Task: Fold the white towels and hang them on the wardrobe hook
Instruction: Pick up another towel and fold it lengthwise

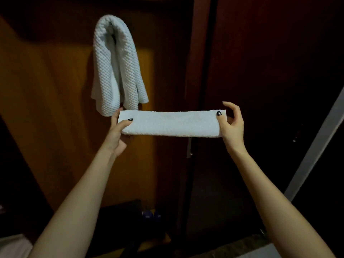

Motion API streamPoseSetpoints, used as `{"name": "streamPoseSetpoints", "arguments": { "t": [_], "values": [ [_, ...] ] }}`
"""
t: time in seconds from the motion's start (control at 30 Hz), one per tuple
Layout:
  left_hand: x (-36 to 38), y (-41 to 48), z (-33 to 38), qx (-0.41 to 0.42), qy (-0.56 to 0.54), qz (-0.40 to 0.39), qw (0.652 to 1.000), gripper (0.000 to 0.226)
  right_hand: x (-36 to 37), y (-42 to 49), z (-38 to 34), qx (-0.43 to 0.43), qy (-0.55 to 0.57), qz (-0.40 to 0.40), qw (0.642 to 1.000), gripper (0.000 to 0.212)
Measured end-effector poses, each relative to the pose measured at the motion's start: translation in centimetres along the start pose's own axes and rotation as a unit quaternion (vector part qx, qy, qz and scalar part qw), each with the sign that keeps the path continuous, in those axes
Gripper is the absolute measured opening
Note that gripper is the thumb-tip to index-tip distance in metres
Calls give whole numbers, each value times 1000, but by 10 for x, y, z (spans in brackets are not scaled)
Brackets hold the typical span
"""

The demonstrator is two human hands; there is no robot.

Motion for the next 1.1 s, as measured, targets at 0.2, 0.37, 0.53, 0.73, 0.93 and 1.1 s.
{"name": "streamPoseSetpoints", "arguments": {
  "t": [0.2,0.37,0.53,0.73,0.93,1.1],
  "values": [
    [5,21,81,71,108,-29,991,60,59,41,-28,12,9,-121,992,27],
    [4,45,139,120,195,-10,973,42,116,79,-43,55,55,-228,971,28],
    [11,78,188,181,239,20,954,36,158,129,-69,19,77,-232,969,34],
    [47,135,268,280,205,29,937,29,202,214,-129,-31,152,-204,967,36],
    [65,210,327,298,214,36,930,33,261,304,-166,-50,161,-187,968,37],
    [71,262,343,282,213,91,931,31,308,358,-170,2,180,-190,965,35]
  ]
}}
Point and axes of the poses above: each hand's wrist, its own y-axis towards the middle knuckle, its own x-axis out of the palm, z = x × y, the point moved 7 cm from there along y, towards the middle knuckle, and after that the axes turned 15 degrees about -y, right-handed, at the moved point
